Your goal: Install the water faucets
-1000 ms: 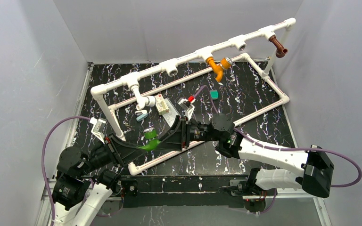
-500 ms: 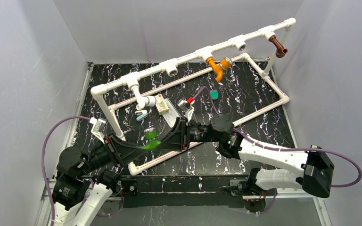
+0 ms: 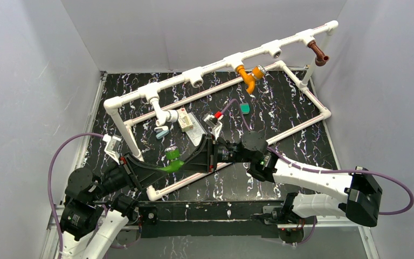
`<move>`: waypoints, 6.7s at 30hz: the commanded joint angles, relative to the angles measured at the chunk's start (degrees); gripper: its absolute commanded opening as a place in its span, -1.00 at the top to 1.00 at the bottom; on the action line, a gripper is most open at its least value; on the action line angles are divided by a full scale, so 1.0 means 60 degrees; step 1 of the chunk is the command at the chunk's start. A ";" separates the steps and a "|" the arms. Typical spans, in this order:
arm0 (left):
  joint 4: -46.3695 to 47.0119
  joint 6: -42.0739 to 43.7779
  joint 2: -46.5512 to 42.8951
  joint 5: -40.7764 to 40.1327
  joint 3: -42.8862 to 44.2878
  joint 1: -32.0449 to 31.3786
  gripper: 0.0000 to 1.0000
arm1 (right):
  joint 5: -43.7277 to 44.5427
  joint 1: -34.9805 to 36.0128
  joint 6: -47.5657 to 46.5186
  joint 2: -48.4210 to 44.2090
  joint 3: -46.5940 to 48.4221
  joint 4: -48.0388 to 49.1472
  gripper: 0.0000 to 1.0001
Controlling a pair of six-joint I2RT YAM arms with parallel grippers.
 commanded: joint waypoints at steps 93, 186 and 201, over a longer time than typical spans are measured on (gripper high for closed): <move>-0.1981 0.5167 0.4364 -0.2127 0.5783 -0.0054 -0.48 | 0.4079 0.0062 -0.4640 -0.3007 0.2323 -0.6346 0.97; 0.3834 1.1094 0.9591 -1.3274 0.1318 -0.0041 -0.47 | 0.8441 0.0064 -1.5363 -0.1879 0.0696 -0.0011 0.97; 0.3776 1.0991 0.9526 -1.2927 0.1242 -0.0041 -0.47 | 0.8860 0.0068 -1.5994 -0.1098 0.1215 0.0304 0.97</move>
